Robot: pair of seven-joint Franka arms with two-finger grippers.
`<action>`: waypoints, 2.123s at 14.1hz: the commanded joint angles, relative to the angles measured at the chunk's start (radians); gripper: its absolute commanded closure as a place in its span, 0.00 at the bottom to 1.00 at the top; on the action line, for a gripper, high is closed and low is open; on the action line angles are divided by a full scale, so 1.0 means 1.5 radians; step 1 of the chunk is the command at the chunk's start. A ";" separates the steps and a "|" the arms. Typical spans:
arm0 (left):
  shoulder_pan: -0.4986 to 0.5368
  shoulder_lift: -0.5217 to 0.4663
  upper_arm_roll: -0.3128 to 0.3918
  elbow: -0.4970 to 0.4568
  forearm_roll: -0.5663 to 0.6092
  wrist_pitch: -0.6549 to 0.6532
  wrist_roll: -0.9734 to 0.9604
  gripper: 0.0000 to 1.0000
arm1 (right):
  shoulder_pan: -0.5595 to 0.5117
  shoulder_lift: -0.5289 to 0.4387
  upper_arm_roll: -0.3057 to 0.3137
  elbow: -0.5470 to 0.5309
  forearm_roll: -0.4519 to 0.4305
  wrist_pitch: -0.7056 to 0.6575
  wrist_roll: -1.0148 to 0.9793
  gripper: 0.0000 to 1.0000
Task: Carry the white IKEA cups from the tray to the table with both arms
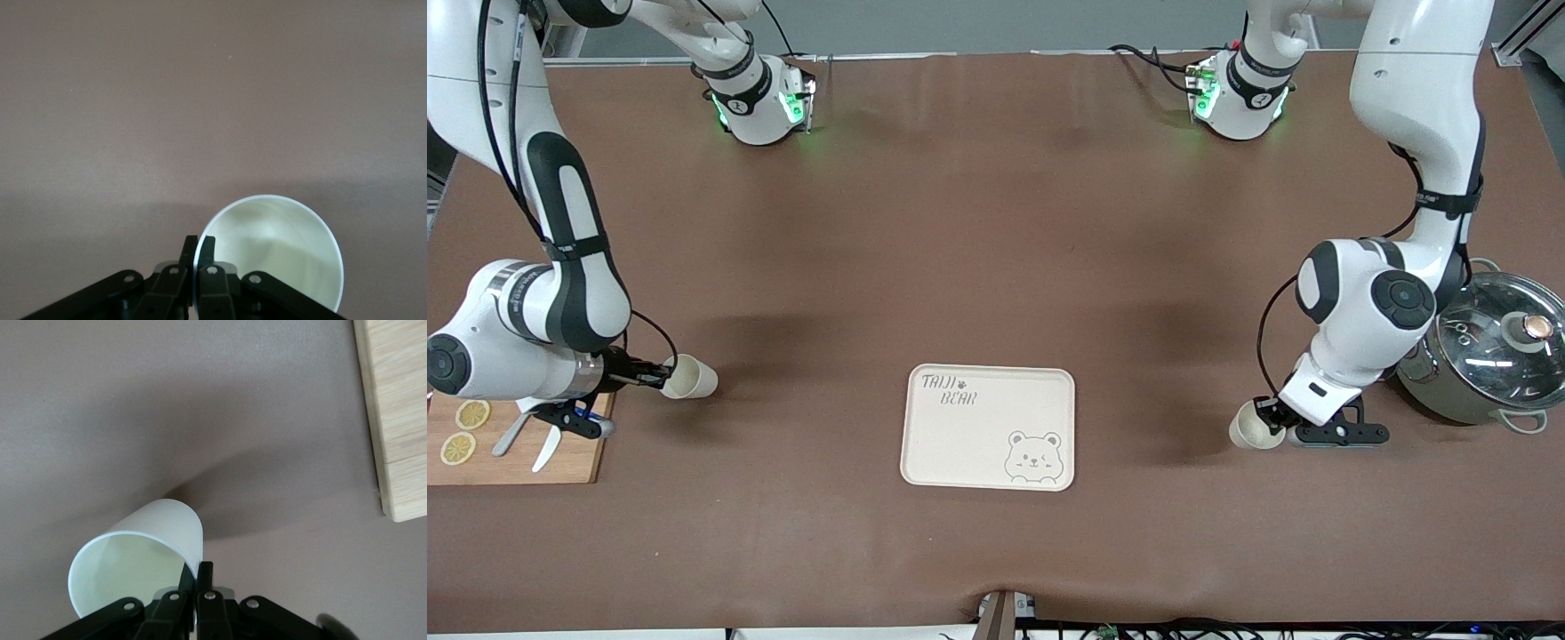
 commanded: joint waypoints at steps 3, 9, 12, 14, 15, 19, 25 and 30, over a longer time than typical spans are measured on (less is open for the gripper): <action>0.003 0.038 -0.006 -0.003 0.011 0.066 0.000 1.00 | -0.029 -0.026 0.011 -0.042 -0.008 0.016 -0.039 1.00; 0.004 0.072 -0.006 -0.003 0.011 0.122 0.000 1.00 | -0.031 -0.025 0.011 -0.069 -0.008 0.057 -0.039 0.90; 0.004 0.071 -0.007 -0.001 0.011 0.122 0.002 0.55 | -0.033 -0.026 0.012 -0.063 -0.004 0.057 -0.037 0.22; 0.003 0.066 -0.006 0.005 0.010 0.121 0.000 0.06 | -0.032 -0.027 0.011 -0.050 -0.001 0.055 -0.031 0.00; 0.003 0.060 -0.007 0.010 0.010 0.120 -0.001 0.00 | -0.032 -0.027 0.011 -0.039 -0.002 0.050 -0.031 0.00; 0.011 -0.001 -0.007 0.040 0.005 0.008 -0.003 0.00 | -0.031 -0.036 0.011 -0.010 -0.005 0.012 -0.038 0.00; 0.053 -0.143 -0.005 0.236 0.007 -0.463 -0.002 0.00 | -0.019 -0.035 0.013 0.107 -0.010 -0.105 -0.035 0.00; 0.062 -0.222 0.000 0.309 0.005 -0.633 0.000 0.00 | -0.026 -0.030 0.014 0.211 -0.004 -0.247 -0.036 0.00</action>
